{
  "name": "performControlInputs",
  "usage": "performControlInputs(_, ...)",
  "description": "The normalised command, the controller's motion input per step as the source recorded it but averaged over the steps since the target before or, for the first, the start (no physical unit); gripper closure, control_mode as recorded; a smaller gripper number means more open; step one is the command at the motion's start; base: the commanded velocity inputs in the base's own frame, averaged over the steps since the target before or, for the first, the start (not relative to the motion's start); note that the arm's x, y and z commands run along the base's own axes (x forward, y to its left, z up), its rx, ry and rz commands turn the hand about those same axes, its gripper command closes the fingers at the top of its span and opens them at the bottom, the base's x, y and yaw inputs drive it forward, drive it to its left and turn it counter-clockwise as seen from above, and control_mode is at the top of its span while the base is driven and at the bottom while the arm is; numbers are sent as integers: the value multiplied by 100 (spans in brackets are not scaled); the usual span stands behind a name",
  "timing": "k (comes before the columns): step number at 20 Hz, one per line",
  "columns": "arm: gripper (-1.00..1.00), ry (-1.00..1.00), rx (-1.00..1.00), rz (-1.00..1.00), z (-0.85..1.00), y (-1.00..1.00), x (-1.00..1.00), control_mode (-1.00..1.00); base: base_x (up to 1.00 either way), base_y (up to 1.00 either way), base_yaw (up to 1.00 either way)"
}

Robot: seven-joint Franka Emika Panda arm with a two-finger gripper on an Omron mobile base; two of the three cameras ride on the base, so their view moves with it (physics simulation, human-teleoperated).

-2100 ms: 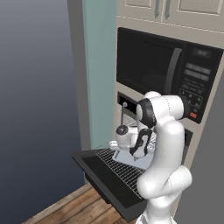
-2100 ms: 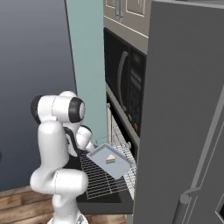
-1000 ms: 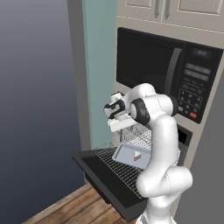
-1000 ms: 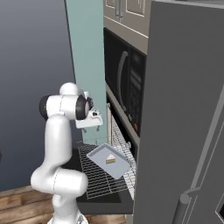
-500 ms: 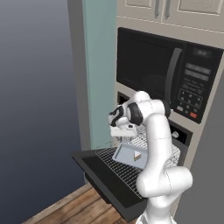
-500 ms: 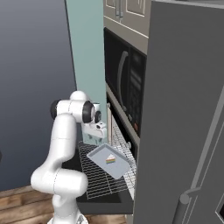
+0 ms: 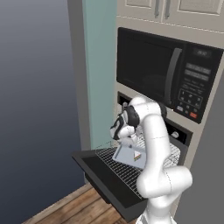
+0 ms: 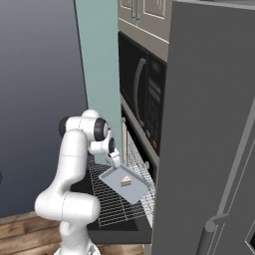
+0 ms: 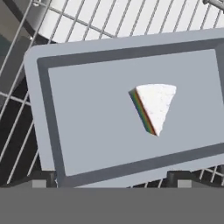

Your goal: Take the baked cake out of the oven and place it on the plate for cooling. Then close the oven door.

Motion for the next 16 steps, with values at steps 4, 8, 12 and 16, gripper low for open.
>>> performControlInputs(4, -100, 1, -1, 0, -24, -22, 3, -100, 0, 0, 0)
performControlInputs(8, -100, -1, -1, 3, -8, -23, 0, -100, 0, 0, 0)
performControlInputs(12, -100, 0, -4, 0, -24, -43, 0, -100, 0, 0, 0)
performControlInputs(16, -100, 0, -7, -2, -22, -15, -1, -100, 0, 0, 0)
